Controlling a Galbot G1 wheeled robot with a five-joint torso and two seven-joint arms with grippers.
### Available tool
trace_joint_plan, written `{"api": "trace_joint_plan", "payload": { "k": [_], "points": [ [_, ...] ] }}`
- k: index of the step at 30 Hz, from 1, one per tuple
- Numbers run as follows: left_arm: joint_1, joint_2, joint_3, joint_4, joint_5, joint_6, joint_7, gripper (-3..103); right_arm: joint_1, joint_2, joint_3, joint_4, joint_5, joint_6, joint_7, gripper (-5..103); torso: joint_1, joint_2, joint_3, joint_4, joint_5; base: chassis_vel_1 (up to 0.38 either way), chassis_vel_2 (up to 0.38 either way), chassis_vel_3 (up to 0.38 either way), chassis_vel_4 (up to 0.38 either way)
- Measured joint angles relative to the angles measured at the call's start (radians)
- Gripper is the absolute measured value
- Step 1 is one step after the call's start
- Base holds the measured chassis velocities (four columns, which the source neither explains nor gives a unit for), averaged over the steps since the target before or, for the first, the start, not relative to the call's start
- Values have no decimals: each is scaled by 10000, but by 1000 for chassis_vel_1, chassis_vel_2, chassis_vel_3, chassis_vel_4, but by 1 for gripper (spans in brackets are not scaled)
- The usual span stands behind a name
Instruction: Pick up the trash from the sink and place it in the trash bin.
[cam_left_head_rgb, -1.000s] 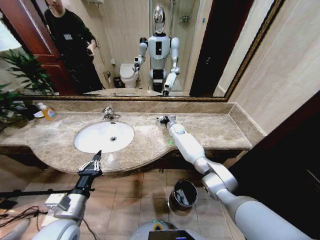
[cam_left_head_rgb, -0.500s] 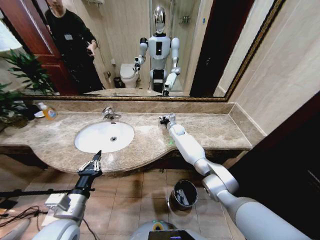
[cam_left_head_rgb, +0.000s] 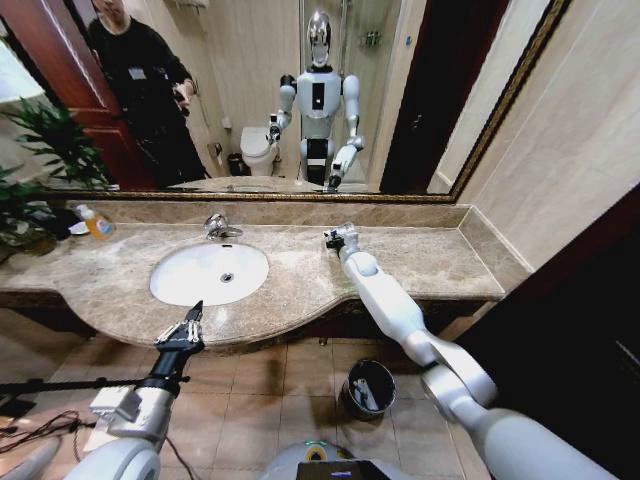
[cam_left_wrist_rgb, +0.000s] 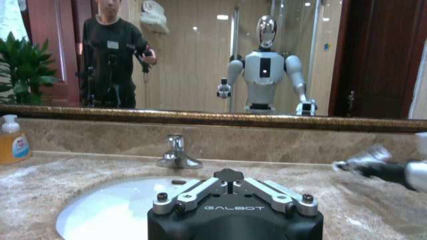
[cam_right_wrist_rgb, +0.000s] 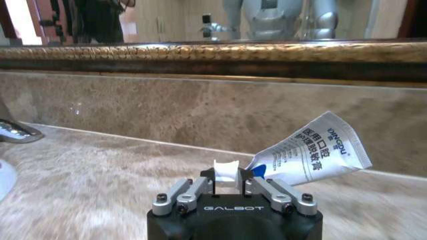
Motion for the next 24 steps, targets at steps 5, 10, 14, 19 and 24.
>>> {"api": "trace_joint_plan", "payload": {
  "k": [5,10,14,19,24],
  "points": [
    [0,0,0,0,0,0,5,0,-1262,-1179,348,2261,864,-483,429,20,-1,1,-2,-2,1,0,0,0,0],
    [0,0,-1,0,0,0,-3,0,-2200,-1930,799,3747,1299,-695,653,20,0,1,-1,0,4,0,0,0,0],
    [0,0,0,1,0,0,-2,0,-3815,-2741,1644,5210,1476,-734,681,20,0,0,0,-1,6,0,0,0,0],
    [0,-1,0,0,0,0,1,0,-5532,-3316,2986,6543,1618,-760,421,20,-1,1,-1,-2,6,0,0,0,0],
    [0,0,0,0,0,0,0,0,-6498,-3561,3879,7470,2032,-810,450,20,0,0,-1,2,5,0,0,0,0]
  ]
}}
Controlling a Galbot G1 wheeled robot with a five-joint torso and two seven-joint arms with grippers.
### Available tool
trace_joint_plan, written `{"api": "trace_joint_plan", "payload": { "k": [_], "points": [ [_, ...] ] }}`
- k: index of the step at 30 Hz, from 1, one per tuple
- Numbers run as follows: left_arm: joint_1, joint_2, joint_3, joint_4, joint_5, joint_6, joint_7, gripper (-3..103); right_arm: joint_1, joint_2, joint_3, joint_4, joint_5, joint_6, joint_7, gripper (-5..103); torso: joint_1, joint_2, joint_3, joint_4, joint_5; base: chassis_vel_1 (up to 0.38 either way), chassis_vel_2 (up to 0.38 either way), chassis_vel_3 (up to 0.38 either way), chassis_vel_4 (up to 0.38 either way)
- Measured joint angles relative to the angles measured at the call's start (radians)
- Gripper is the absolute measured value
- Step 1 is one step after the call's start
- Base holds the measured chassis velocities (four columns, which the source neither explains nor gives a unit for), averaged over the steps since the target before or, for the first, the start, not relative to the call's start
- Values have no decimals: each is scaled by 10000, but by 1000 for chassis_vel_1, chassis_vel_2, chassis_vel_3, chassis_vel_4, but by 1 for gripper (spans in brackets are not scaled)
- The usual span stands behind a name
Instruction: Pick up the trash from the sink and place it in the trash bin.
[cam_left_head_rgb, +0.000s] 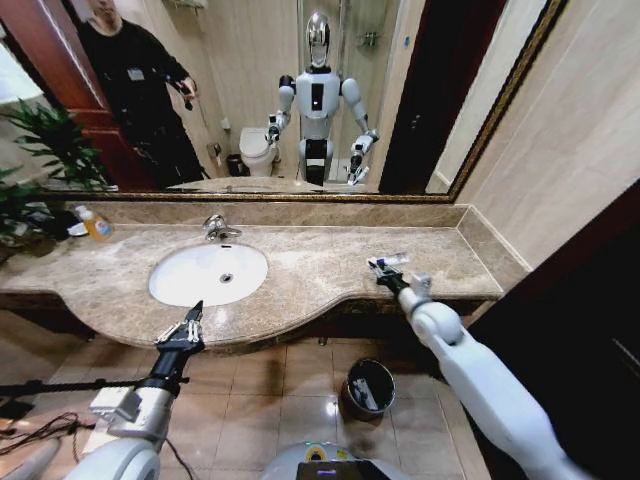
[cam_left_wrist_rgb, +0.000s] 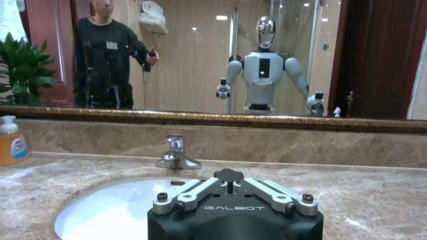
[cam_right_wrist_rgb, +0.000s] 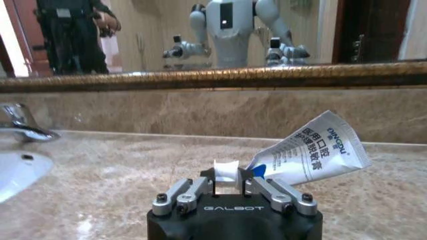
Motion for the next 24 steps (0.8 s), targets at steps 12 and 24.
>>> {"api": "trace_joint_plan", "payload": {
  "k": [12,24],
  "points": [
    [0,1,0,0,1,0,-1,0,-4347,1034,2040,1260,-951,708,-1039,20,-1,1,0,-4,-3,0,0,0,0],
    [0,0,0,0,0,0,-1,0,-4354,2474,1408,-784,-2523,1268,-1428,20,0,1,1,-1,-5,0,0,0,0]
  ]
}}
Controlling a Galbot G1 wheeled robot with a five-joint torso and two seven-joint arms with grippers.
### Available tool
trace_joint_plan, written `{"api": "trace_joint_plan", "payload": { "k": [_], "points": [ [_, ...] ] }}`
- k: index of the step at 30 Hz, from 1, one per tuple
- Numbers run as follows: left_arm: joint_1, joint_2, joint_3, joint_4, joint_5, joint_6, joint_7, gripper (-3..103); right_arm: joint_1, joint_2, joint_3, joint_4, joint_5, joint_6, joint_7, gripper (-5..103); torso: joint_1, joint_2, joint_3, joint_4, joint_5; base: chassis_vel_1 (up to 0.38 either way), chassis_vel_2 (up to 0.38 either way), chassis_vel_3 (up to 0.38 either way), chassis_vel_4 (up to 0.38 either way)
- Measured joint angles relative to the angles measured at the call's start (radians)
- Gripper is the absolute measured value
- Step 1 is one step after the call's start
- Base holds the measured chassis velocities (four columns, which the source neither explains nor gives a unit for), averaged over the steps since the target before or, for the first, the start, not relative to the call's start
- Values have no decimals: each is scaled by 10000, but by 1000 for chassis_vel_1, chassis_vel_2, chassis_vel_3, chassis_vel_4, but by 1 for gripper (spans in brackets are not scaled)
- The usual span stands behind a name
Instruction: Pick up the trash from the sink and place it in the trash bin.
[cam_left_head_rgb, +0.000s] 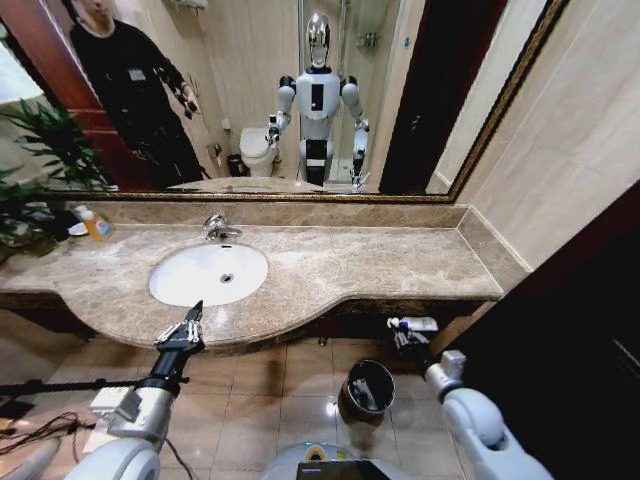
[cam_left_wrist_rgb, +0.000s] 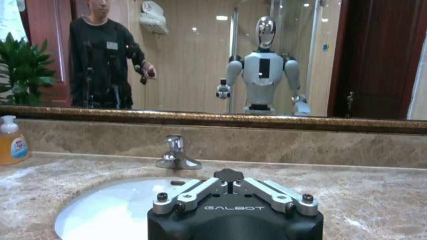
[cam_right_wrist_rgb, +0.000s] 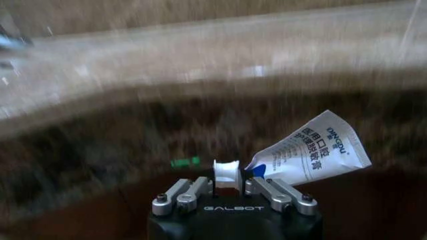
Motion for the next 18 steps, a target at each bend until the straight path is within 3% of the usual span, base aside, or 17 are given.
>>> {"api": "trace_joint_plan", "payload": {
  "k": [18],
  "points": [
    [0,0,0,0,0,0,0,0,2224,1163,-472,-5715,-1058,1091,-943,20,1,-1,1,0,2,0,0,0,0]
  ]
}}
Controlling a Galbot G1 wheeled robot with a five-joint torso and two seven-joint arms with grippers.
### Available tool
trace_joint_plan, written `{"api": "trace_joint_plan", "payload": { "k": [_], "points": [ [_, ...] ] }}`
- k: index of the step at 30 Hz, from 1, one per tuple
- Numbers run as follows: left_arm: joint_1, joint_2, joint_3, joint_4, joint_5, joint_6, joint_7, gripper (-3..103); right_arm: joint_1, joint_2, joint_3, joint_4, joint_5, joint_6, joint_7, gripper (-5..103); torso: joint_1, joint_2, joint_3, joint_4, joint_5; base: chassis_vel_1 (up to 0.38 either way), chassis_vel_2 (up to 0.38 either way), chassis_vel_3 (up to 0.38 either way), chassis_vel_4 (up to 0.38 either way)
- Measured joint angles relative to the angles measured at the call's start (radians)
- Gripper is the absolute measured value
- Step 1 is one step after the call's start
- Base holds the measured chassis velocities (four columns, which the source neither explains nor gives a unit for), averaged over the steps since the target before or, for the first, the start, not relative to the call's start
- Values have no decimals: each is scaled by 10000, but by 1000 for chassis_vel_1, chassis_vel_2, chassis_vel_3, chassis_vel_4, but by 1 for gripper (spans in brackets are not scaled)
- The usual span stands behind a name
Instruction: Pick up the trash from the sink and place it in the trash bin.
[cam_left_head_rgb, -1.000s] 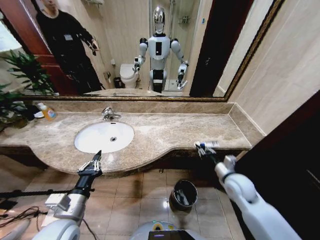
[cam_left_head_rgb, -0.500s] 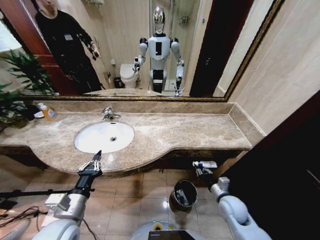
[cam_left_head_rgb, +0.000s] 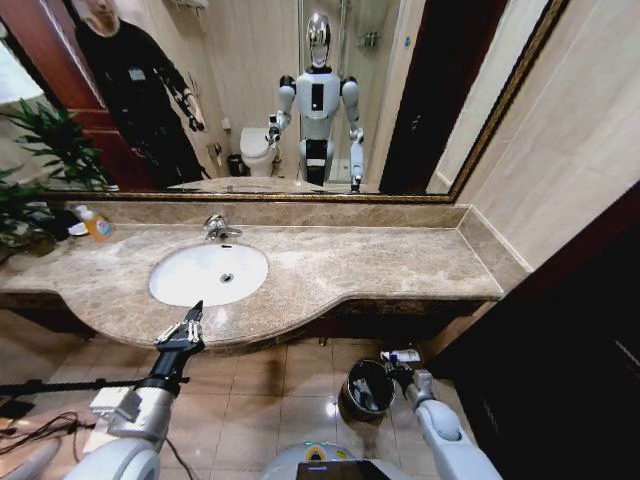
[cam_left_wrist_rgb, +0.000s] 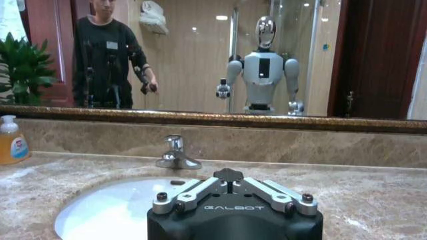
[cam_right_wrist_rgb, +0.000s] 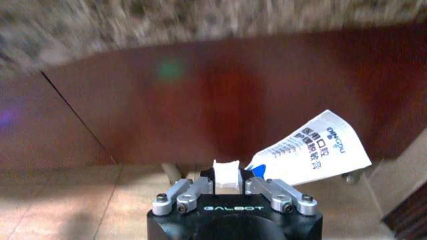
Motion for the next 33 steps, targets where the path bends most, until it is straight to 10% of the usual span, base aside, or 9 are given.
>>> {"api": "trace_joint_plan", "payload": {
  "k": [33],
  "points": [
    [0,-1,0,0,0,0,0,0,2153,1077,71,-5206,-1167,2327,-563,20,0,0,-1,0,-2,0,0,0,0]
  ]
}}
